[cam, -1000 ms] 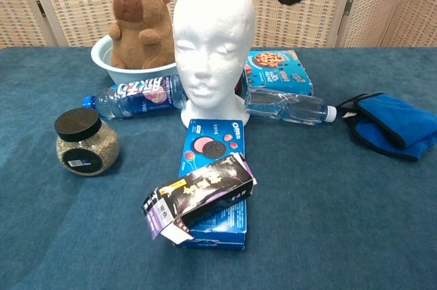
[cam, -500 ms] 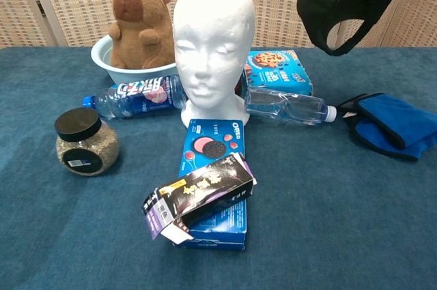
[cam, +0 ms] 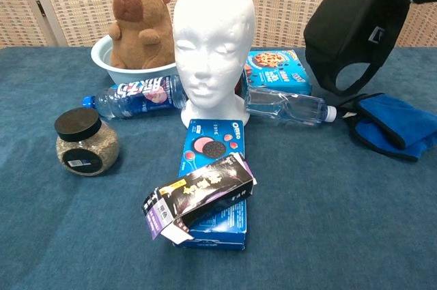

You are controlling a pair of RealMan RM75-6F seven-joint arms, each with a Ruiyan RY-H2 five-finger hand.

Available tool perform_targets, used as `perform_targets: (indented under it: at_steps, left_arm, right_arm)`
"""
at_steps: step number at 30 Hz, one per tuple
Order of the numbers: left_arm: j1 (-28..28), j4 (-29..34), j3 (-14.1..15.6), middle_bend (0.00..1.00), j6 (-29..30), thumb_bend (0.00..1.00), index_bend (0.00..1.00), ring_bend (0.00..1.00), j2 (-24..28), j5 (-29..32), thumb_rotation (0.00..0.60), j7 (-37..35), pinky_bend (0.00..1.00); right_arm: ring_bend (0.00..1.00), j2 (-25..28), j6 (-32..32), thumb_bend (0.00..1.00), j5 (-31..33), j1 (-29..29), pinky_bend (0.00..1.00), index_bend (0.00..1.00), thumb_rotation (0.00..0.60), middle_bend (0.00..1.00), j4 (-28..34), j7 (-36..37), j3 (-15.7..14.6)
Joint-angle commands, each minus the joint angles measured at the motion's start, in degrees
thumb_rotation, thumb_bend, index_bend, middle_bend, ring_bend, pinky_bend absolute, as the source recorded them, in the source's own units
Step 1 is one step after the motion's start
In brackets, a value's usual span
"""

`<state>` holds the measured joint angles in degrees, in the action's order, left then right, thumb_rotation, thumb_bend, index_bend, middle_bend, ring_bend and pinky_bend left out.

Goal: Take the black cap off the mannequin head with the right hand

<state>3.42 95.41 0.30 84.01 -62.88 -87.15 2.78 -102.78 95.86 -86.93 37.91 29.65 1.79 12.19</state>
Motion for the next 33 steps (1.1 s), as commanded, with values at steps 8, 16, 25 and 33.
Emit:
perform_targets:
  at_steps: [8, 16, 25, 33]
  left_arm:
    - [-0.11, -0.52, 0.21, 0.0, -0.16, 0.62, 0.1, 0.0, -0.06, 0.11, 0.6, -0.62, 0.0]
    - [-0.14, -1.26, 0.44, 0.0, -0.53, 0.62, 0.1, 0.0, -0.44, 0.22, 0.6, -1.25, 0.0]
    - [-0.33, -1.32, 0.51, 0.0, -0.29, 0.62, 0.1, 0.0, -0.43, 0.23, 0.6, -1.36, 0.0]
    - [-0.69, -1.31, 0.59, 0.0, 0.19, 0.62, 0.1, 0.0, -0.22, 0.21, 0.6, -1.61, 0.0]
  right_arm:
    - [0.25, -6.07, -2.69, 0.47, 0.36, -4.16, 0.13, 0.85, 0.6, 0.5, -7.22, 5.04, -2.88]
    - [0.25, -7.45, -7.35, 0.47, 0.37, -7.46, 0.13, 0.85, 0.6, 0.48, -9.6, 6.37, -5.17]
    - [0.1, -3.54, -15.38, 0.04, 3.02, -9.52, 0.09, 0.48, 0.6, 0.26, -1.2, -0.35, -4.82]
    - [0.02, 3.72, -17.07, 0.0, 4.86, -12.23, 0.05, 0.23, 0.6, 0.15, 12.76, -8.29, -4.55]
